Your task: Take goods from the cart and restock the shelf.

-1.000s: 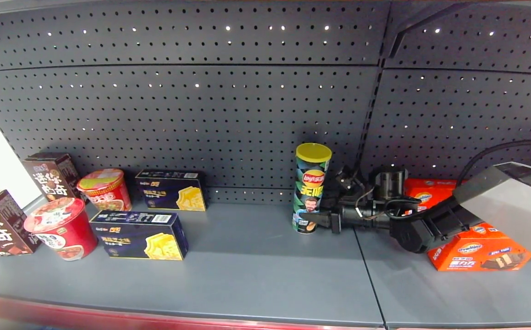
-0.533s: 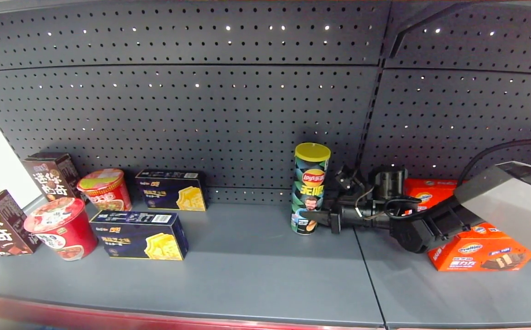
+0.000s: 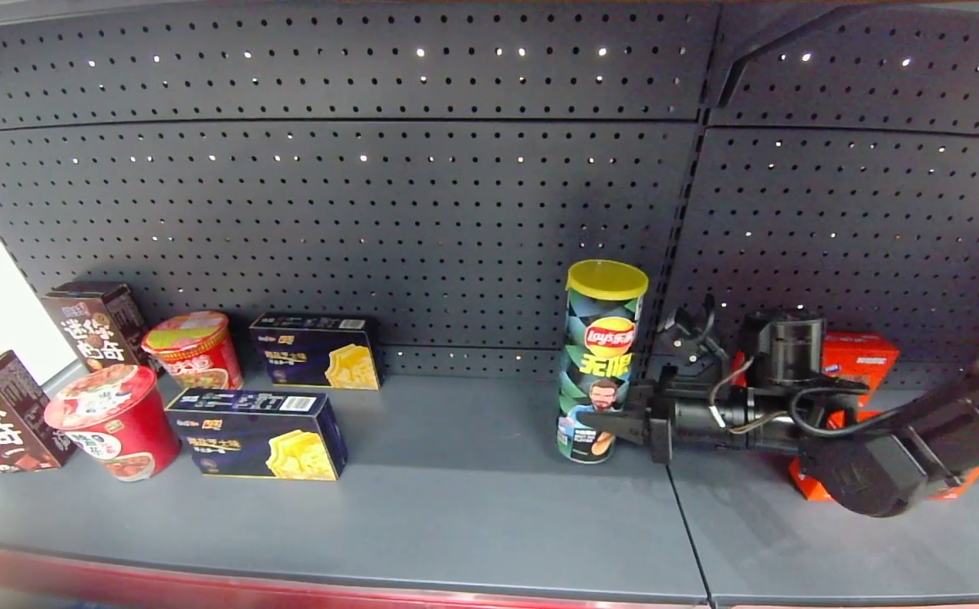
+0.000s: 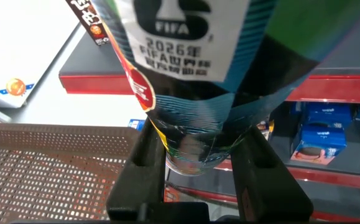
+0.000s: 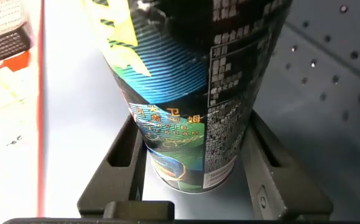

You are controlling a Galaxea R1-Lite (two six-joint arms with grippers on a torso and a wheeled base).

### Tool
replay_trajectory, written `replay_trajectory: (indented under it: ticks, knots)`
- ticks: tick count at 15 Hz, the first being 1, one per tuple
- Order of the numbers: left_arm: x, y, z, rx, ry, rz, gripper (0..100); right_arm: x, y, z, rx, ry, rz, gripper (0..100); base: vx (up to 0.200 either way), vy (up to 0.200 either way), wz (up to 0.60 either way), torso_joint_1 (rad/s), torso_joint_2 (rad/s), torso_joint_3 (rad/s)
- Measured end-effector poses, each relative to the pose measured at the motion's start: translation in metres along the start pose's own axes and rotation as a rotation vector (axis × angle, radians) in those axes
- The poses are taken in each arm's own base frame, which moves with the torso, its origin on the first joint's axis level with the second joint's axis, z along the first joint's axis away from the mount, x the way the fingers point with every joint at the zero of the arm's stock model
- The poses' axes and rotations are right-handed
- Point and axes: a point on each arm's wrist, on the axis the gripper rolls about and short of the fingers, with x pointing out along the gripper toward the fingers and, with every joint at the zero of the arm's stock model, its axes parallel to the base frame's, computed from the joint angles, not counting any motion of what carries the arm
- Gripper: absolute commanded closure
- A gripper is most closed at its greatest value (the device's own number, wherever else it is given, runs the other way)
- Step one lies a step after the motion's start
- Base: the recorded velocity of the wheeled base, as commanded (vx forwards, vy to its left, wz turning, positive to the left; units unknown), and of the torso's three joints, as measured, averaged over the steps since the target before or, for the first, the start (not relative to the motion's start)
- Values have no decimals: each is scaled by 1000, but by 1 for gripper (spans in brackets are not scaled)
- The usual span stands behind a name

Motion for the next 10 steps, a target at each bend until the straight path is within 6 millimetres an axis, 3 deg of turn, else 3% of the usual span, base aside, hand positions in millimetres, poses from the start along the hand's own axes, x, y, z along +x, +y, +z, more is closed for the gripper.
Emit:
replay_trajectory:
  ticks: [5,10]
  knots:
    - [-2,0,-5,-3,-19,1,100,-38,57,0,-16,4,-5,100,0,0,0,0,0,0]
    - [-4,1,-5,-7,-36,6,100,-59,78,-13,-32,-44,-36,100,0,0,0,0,0,0]
